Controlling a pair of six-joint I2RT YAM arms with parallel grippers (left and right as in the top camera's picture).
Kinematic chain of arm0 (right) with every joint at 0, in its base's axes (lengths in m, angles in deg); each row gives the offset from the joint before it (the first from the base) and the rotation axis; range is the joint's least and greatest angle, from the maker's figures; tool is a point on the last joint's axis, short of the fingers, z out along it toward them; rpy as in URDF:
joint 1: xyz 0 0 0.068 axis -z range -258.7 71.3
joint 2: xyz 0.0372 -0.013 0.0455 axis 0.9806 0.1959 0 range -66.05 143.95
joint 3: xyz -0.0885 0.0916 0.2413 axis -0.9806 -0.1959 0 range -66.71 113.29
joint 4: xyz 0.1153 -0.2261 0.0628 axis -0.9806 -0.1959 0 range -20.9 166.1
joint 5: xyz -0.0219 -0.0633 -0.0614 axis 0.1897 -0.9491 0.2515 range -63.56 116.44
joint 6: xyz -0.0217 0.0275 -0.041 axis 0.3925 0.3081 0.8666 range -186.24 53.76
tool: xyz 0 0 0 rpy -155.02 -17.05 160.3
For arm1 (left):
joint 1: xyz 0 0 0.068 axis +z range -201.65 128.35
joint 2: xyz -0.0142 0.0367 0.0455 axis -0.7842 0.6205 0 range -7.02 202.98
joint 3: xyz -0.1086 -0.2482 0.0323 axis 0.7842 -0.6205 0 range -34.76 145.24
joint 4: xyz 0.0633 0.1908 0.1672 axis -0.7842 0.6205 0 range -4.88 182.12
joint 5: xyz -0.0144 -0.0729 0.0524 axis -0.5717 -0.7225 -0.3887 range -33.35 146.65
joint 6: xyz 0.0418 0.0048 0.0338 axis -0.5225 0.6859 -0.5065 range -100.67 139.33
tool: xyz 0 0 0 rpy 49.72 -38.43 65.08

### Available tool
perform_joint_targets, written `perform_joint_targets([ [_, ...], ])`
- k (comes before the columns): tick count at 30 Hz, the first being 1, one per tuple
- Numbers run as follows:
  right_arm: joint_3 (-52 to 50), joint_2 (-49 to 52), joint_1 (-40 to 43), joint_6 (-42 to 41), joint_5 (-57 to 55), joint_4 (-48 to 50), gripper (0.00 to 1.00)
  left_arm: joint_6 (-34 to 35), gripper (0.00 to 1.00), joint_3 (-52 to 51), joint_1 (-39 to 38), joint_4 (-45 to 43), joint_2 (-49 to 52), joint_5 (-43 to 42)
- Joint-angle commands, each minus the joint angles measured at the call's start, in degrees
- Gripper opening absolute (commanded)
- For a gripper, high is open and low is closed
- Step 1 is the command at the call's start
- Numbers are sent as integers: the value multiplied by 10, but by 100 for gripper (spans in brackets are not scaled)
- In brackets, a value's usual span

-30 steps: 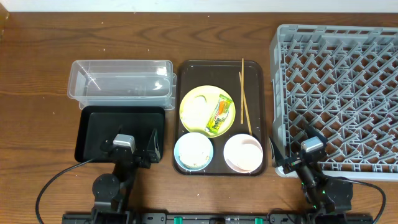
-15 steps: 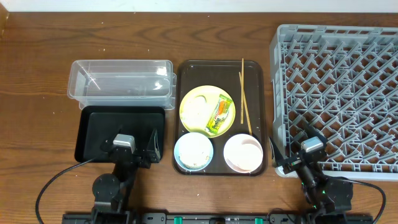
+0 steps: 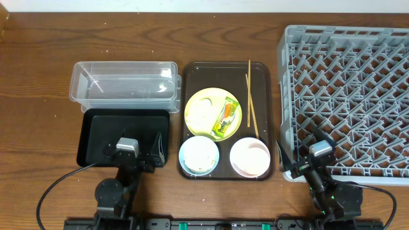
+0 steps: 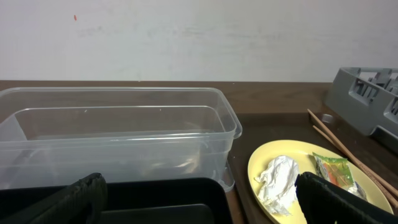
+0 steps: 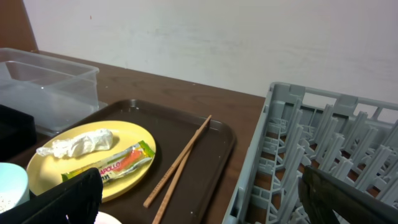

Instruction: Sort waste into correct bins and load items into the dishwasher rack

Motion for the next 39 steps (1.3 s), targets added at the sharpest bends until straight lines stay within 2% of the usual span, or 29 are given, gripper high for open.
perform_joint_targets([
  [1,-3,-4,5,5,3,1,99,-10,99,-9,3,19,-4,-9],
  [6,-3,-4,5,5,3,2,99,-10,99,-9,2,18,-4,-16],
  [11,-2,-4,5,5,35,10,99,-9,99,-9,3,5,-4,-98],
  [15,-2,-4,5,5,83,15,99,-9,99,-8,3,-19,-4,-127],
  [18,2,-4,5,-32,85,20,99,1,99,9,3,-23,-4,-129],
  [25,101,17,5,-44,68,-66,99,31,99,102,3,12,33,-129],
  [28,176,57,5,-44,38,-118,99,40,99,172,3,48,101,-141],
  [31,259,126,5,-44,7,-169,99,41,99,270,2,97,212,-181],
  [35,373,245,5,-44,-7,-244,99,42,99,427,-2,218,375,-272],
  [39,468,360,5,-44,28,-295,99,42,99,567,-30,352,502,-288],
])
